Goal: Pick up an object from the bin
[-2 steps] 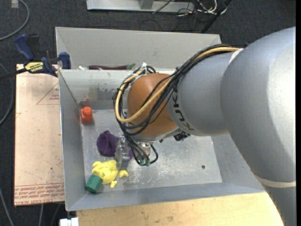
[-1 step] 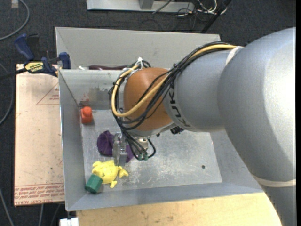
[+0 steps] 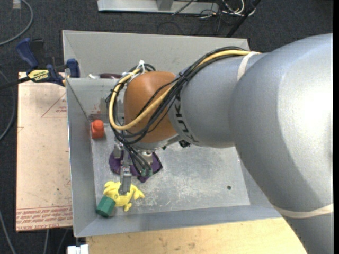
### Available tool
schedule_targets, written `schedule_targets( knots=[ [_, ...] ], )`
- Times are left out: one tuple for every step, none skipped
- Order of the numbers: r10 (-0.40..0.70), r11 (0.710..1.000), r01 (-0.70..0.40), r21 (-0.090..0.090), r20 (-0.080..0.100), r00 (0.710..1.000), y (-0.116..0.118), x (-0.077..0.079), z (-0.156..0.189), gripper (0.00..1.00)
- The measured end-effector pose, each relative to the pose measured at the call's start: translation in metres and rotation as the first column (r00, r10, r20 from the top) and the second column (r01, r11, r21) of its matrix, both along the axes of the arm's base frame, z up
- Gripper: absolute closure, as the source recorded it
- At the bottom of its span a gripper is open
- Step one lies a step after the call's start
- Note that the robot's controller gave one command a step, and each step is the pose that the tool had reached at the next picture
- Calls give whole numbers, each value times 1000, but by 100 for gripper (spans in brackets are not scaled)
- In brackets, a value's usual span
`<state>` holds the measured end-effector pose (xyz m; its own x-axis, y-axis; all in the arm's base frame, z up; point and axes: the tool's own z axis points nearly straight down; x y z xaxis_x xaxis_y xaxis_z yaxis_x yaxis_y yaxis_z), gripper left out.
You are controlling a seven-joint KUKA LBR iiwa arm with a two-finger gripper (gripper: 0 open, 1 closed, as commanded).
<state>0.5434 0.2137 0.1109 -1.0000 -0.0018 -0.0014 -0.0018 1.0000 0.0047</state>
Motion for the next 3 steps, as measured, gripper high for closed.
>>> schedule_targets(
  knots=[
    [-2, 1000, 2, 0, 0, 1000, -1, 0, 0, 100],
    [-2, 1000, 2, 0, 0, 1000, -1, 0, 0, 100],
    [1, 1000, -1, 1, 1, 1000, -18, 8, 8, 100]
  ],
)
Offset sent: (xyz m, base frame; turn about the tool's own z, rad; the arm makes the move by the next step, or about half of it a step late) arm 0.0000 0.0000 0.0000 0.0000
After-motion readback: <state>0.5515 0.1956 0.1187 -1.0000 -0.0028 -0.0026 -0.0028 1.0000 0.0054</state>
